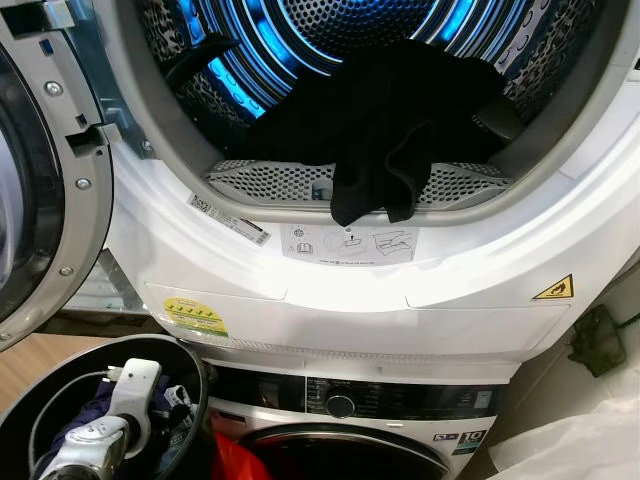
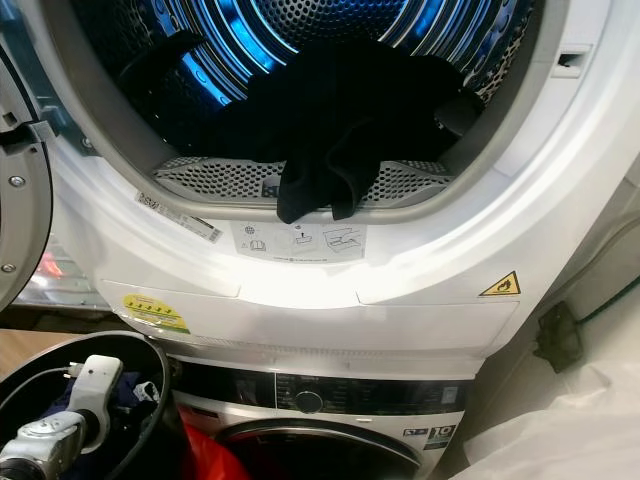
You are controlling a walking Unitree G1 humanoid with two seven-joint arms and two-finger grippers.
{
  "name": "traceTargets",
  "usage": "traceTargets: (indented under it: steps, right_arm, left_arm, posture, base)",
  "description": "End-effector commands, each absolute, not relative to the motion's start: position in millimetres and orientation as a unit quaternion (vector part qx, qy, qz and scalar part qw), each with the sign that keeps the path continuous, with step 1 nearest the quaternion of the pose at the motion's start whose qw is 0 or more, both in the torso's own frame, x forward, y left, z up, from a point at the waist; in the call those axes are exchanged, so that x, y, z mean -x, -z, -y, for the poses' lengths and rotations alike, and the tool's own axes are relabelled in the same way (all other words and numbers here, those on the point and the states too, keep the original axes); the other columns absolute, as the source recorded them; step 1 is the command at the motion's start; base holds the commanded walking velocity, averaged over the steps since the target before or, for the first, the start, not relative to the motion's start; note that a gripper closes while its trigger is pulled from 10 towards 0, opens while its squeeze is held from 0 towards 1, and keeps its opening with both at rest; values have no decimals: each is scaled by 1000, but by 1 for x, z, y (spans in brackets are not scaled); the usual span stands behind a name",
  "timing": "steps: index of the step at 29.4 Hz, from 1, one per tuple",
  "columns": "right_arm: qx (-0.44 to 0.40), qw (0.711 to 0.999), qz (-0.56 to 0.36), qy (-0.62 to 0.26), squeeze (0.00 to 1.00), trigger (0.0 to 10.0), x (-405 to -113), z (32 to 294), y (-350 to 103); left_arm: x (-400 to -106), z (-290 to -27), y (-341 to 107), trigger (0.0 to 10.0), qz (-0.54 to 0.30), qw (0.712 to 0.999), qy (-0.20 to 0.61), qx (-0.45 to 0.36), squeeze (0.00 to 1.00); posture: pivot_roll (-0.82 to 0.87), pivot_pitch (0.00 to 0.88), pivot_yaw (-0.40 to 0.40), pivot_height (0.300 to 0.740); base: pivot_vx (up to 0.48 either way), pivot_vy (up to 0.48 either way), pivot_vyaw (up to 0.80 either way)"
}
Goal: Clothes washing
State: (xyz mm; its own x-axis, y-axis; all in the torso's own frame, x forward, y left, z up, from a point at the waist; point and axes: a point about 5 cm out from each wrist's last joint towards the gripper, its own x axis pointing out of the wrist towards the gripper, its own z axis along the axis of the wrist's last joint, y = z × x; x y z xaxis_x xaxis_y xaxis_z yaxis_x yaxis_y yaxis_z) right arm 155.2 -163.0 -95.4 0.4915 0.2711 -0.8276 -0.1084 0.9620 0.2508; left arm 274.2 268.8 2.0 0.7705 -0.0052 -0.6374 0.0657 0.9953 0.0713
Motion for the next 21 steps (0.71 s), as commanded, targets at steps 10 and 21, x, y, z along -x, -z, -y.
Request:
traceTargets:
  steps: [10,21]
  right_arm:
    - [-71,861,-490,-115,0,10000,-158,176,93]
    - [-74,872,-474,-92,0,10000,-172,183,86]
  left_arm:
    - [-278,-280,-8,10000,-298,950,-84,-35,1000]
    - [-283,-311,-33,10000,-250,949,-174,-85,827]
  posture:
    - [84,0,-44,740]
    - [119,0,-60,740]
  base:
    - [0,0,0]
    - [0,0,0]
